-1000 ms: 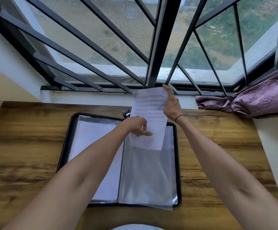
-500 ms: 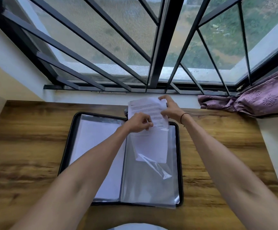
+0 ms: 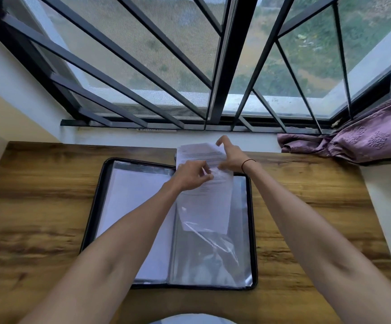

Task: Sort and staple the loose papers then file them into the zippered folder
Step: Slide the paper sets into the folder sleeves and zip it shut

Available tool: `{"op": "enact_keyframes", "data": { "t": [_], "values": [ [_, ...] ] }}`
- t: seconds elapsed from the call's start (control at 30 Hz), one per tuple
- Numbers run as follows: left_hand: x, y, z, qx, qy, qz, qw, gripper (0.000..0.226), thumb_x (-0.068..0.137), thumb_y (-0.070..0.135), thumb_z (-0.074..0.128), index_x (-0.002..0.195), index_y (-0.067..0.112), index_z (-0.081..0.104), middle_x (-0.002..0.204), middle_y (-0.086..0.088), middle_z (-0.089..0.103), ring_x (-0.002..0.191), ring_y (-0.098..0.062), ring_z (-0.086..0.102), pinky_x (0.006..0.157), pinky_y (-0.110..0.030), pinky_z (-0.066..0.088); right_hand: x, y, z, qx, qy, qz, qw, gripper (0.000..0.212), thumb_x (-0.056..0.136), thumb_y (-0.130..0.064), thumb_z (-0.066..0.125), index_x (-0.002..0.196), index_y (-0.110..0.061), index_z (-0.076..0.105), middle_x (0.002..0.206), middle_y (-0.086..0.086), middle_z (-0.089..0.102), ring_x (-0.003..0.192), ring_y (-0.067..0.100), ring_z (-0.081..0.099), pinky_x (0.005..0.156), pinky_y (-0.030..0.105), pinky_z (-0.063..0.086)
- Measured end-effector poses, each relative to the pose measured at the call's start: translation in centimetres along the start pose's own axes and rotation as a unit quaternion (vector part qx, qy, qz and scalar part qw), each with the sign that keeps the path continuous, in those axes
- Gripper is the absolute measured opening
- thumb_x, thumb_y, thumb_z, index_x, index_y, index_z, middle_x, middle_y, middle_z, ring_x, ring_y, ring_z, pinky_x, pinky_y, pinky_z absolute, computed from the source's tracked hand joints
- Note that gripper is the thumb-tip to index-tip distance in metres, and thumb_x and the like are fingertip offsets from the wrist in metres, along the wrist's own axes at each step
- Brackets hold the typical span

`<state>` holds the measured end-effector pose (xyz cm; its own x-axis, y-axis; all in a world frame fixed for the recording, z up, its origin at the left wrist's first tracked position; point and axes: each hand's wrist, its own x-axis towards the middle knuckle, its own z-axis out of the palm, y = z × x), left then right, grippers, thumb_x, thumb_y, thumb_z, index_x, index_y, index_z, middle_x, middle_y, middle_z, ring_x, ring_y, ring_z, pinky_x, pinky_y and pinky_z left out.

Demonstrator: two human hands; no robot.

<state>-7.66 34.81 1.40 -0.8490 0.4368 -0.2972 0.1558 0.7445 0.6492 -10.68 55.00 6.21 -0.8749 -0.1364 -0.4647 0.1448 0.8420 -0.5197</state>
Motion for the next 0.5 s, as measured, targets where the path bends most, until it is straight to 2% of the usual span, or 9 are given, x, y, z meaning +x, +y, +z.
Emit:
{"op": "enact_keyframes", "data": {
  "t": [0.17, 0.3, 0.4, 0.5],
  "values": [
    [-0.6, -2.2, -0.9, -0.01, -0.003, -0.025, 1.0, 0.008, 0.097, 0.037, 0.067, 0.104, 0.033, 0.066, 0.098, 0.012, 0.069, 0.095, -0.012, 0.064, 0.093, -0.043, 0.05, 0.2, 0.7, 0.2, 0.075, 0.175, -0.001, 0.982, 0.063, 0.082, 0.009, 0.066, 0.125, -0.027, 0.04, 0.077, 0.006, 0.051, 0.058, 0.019, 0.049, 0.05, 0.035, 0.043],
    [-0.8, -2.0, -0.7, -0.041, 0.016, -0.005, 0.999, 0.006, 0.099, 0.025, 0.063, 0.101, 0.029, 0.067, 0.102, 0.007, 0.068, 0.097, -0.013, 0.063, 0.086, -0.039, 0.055, 0.2, 0.5, -0.5, 0.103, 0.264, -0.069, 0.957, 0.068, 0.083, 0.011, 0.066, 0.132, -0.028, 0.041, 0.091, 0.019, 0.064, 0.054, 0.018, 0.048, 0.052, 0.039, 0.049],
    [-0.6, -1.8, -0.2, -0.041, 0.033, 0.014, 0.999, 0.009, 0.095, 0.025, 0.065, 0.097, 0.034, 0.066, 0.099, 0.012, 0.069, 0.094, -0.009, 0.064, 0.084, -0.041, 0.058, 0.0, 0.2, -1.3, 0.11, 0.278, -0.1, 0.949, 0.065, 0.082, 0.009, 0.066, 0.132, -0.026, 0.044, 0.1, 0.018, 0.064, 0.054, 0.018, 0.044, 0.054, 0.03, 0.043],
    [-0.3, -1.8, 0.0, -0.04, 0.049, 0.017, 0.998, 0.005, 0.095, 0.029, 0.067, 0.095, 0.034, 0.066, 0.096, 0.015, 0.068, 0.093, -0.006, 0.063, 0.083, -0.042, 0.058, -0.2, 0.2, -1.9, 0.083, 0.204, -0.09, 0.971, 0.063, 0.083, 0.005, 0.067, 0.133, -0.026, 0.042, 0.094, 0.016, 0.06, 0.065, 0.021, 0.05, 0.057, 0.031, 0.04]
  ]
}}
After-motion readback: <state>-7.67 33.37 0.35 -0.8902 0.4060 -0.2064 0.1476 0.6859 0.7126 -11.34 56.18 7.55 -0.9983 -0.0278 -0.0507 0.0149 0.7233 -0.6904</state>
